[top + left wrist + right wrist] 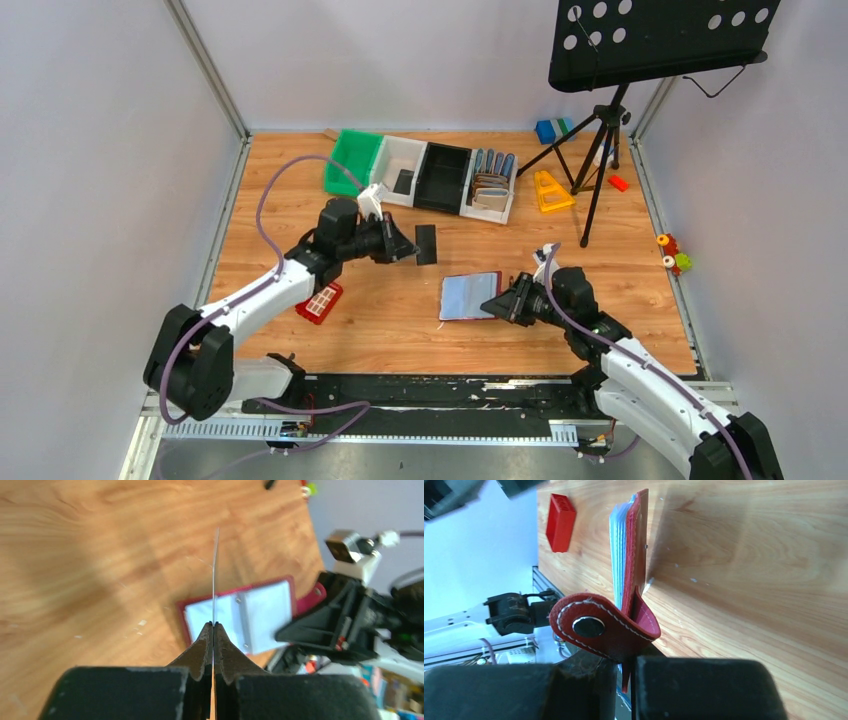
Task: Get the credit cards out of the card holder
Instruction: Place the credit card in the storage box.
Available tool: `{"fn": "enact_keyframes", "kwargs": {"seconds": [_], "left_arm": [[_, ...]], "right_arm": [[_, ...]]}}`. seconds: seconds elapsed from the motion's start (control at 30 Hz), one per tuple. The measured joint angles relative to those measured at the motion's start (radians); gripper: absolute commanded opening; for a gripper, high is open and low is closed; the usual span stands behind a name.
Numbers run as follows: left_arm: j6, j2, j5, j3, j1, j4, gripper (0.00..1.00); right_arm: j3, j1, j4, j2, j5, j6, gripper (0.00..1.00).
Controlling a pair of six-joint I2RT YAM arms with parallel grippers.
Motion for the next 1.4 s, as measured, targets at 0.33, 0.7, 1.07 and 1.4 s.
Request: {"fn": "enact_keyframes", "kwargs": {"seconds": [0.33,0.7,1.07,1.4], "left_arm": [[0.289,0.285,-0.389,0.517,0.004,-0.431,0.0],[0.445,0.637,-0.56,1.038,0.058,-0.684,0.0],[0.506,0.934,-0.479,1.334,0.126,-0.776,0.0],[0.476,1.107,-0.274,1.433,0.188,-0.832,0.44]], "right_arm": [[0.114,0.0,-0.229,-0.032,0.051,-0.139,0.0],[0.13,0.0,-0.342,-0.158,0.09,-0.22,0.0],[0.129,0.0,-0.383,-0.185,0.138,-0.267,0.0],[0.124,0.0,-0.366,-0.148,0.145,-0.266,0.0]]}}
